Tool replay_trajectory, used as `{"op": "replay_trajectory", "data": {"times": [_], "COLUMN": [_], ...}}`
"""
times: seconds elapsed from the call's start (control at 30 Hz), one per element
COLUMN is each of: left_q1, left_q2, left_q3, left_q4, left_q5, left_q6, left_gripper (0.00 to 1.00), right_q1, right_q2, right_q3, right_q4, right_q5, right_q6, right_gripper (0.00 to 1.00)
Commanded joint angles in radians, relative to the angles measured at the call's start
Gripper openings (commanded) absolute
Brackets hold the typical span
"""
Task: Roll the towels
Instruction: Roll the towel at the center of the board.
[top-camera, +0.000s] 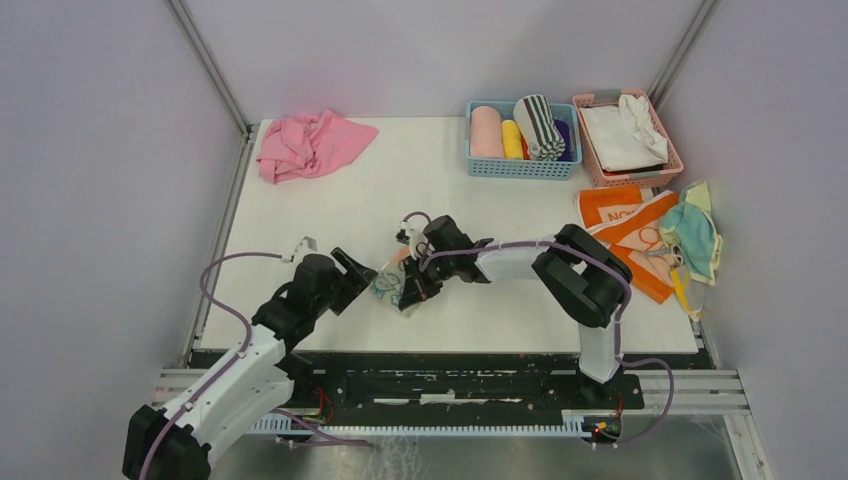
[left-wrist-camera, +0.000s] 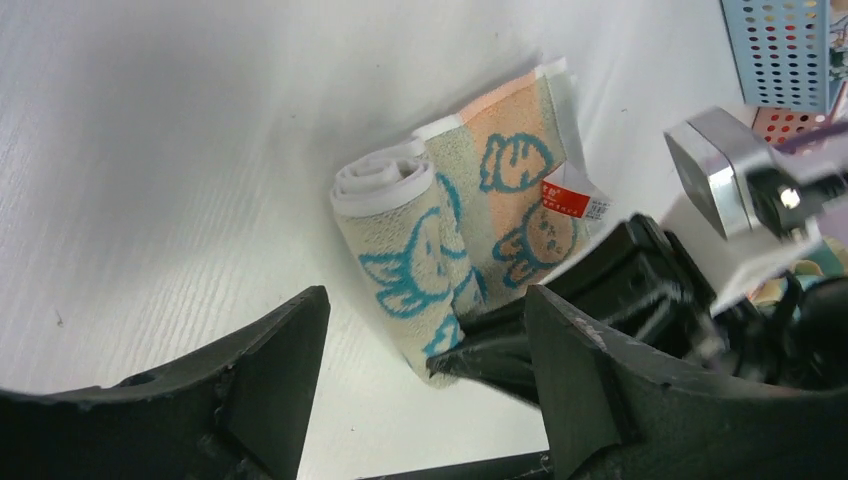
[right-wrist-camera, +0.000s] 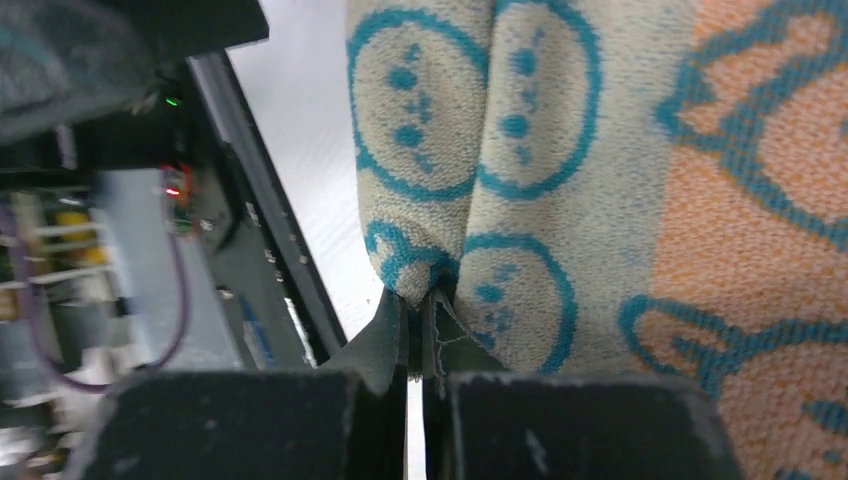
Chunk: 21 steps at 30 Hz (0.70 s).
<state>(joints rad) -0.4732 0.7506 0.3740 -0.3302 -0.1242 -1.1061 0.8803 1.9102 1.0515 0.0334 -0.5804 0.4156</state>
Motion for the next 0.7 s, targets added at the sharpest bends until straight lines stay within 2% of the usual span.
{"op": "replay_trajectory", "data": {"times": [0.0,0.1,0.2,0.27,0.47,0.67], "left_q1": [0.003,0.003,0.003,0.003,0.005,0.01], "left_q2": [-0.028,-0.007,0.036,0.073,0.218,0.37], "left_q3": [-0.033,-0.051,-0.049,-0.037,0.012,0.042], "left_q4": [-0.011,0.033,0.083,0.123,0.227,0.323], "left_q5": [0.028,0.055,0.055,0.055,0.061,0.064], "left_q6": [-0.001,-0.007,0.002,0.016,0.057,0.079], "left_gripper": [0.79,0.79,0.78,0.76,0.74,0.69], "right_q1": [-0.077,-0.12,-0.165,-0.181,-0.206,-0.223], "right_q2": [0.09,0.157,0.238,0.274,0.325,0.346], "right_q3": [-0.04,-0.056,-0.094,-0.113,-0.137,-0.147], "right_q4": [0.278,0.418,0.638,0.726,0.726,0.615], "right_q5": [-0.297,-0.358,-0.386,-0.393,-0.383,-0.355], "right_q6": [0.298,0.451,0.651,0.725,0.751,0.687], "right_gripper": [0.0,0.01,0.01,0.0,0.0,0.0]}}
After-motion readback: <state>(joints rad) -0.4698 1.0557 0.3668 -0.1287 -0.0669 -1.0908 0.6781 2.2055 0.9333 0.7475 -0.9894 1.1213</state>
